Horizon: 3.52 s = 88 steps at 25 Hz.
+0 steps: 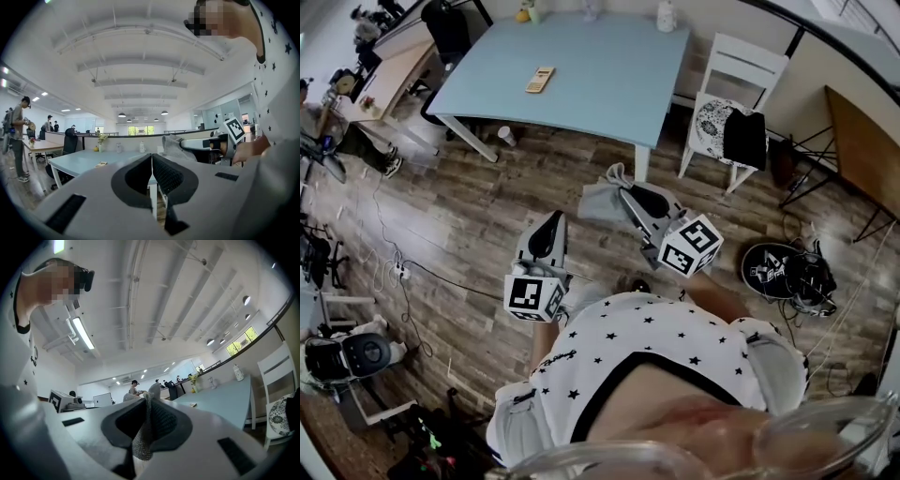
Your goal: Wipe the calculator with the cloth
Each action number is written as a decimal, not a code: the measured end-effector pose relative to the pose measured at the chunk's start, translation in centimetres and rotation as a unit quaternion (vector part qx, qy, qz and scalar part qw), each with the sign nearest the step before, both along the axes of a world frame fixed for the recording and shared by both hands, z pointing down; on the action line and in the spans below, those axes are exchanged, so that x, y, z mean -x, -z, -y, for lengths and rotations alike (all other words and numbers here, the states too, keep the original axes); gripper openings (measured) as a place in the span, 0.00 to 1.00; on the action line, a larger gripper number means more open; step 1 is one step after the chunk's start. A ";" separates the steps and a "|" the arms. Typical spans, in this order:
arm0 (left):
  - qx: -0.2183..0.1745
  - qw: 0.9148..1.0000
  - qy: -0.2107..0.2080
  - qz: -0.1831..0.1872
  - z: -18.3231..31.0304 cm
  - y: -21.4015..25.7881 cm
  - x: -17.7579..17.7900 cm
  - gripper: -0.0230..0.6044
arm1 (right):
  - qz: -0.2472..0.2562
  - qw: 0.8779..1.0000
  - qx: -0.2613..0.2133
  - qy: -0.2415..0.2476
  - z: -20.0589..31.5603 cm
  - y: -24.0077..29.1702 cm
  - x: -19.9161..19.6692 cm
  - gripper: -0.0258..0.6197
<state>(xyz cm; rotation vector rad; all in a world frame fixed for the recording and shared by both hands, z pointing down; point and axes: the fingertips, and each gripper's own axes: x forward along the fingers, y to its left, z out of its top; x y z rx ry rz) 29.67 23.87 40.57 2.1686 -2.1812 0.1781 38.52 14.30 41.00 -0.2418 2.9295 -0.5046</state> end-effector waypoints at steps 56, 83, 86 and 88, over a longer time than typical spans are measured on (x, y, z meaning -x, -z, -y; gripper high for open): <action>-0.007 0.999 0.007 -0.033 6.9 -2.7 33.4 0.09 | -0.061 0.998 -0.002 -0.011 8.0 -0.9 32.1 0.09; 0.014 0.999 0.022 -0.034 25.3 -2.9 42.2 0.09 | -0.055 0.998 0.031 -0.021 28.7 -2.6 40.7 0.09; 0.017 0.999 0.016 -0.031 27.6 -3.1 42.6 0.09 | -0.058 0.997 0.037 -0.028 31.0 -3.1 40.9 0.09; 0.012 0.999 0.017 -0.031 28.9 -3.2 42.7 0.09 | -0.063 0.997 0.037 -0.030 32.4 -3.5 40.9 0.09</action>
